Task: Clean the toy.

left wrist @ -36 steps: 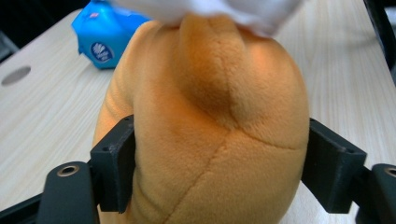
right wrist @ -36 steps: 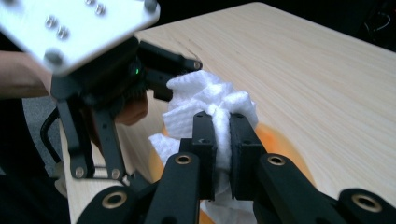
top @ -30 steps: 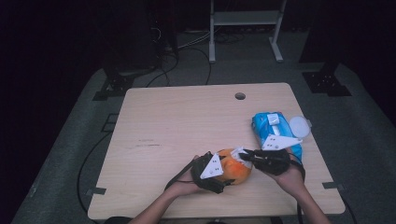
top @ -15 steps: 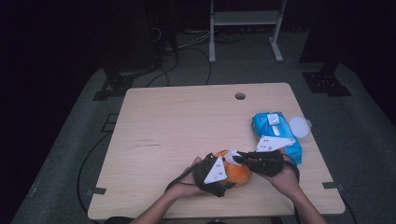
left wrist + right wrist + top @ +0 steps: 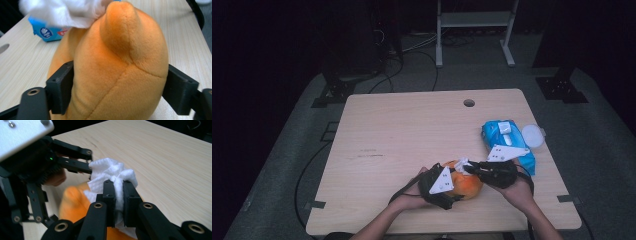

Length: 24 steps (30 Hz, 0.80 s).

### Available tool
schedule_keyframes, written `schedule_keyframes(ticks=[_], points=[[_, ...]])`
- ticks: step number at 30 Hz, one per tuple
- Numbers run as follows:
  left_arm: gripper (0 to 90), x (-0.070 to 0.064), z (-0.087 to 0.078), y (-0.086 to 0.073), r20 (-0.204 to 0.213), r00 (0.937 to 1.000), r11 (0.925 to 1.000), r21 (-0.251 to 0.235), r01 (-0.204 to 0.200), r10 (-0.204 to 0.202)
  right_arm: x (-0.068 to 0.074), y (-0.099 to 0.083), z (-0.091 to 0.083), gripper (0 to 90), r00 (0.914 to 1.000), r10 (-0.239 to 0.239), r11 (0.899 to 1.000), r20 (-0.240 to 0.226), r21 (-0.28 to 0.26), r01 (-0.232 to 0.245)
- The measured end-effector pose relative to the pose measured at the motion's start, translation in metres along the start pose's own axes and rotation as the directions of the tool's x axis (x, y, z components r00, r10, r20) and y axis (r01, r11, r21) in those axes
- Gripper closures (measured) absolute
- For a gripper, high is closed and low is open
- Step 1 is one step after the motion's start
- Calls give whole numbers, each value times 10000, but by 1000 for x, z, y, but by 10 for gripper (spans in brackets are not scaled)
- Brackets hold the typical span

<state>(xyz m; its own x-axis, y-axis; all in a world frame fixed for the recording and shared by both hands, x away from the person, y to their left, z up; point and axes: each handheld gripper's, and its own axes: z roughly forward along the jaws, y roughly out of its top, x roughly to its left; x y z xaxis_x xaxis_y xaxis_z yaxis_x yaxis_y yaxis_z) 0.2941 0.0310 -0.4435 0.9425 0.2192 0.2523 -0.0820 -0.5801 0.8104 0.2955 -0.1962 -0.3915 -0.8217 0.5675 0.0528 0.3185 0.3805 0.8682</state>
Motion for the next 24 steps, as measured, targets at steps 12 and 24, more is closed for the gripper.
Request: schedule_keyframes(ticks=[12,24], points=[[236,34,-11,-17,421,9559,9531,-754,2932,-2907,-36,-24,-15,825,9907,1034,9941,880,242,-1059],[239,39,-10,-18,297,9220,9176,-913,3870,-3859,-9,-4,-4,824,9994,51,10000,340,-24,-50]])
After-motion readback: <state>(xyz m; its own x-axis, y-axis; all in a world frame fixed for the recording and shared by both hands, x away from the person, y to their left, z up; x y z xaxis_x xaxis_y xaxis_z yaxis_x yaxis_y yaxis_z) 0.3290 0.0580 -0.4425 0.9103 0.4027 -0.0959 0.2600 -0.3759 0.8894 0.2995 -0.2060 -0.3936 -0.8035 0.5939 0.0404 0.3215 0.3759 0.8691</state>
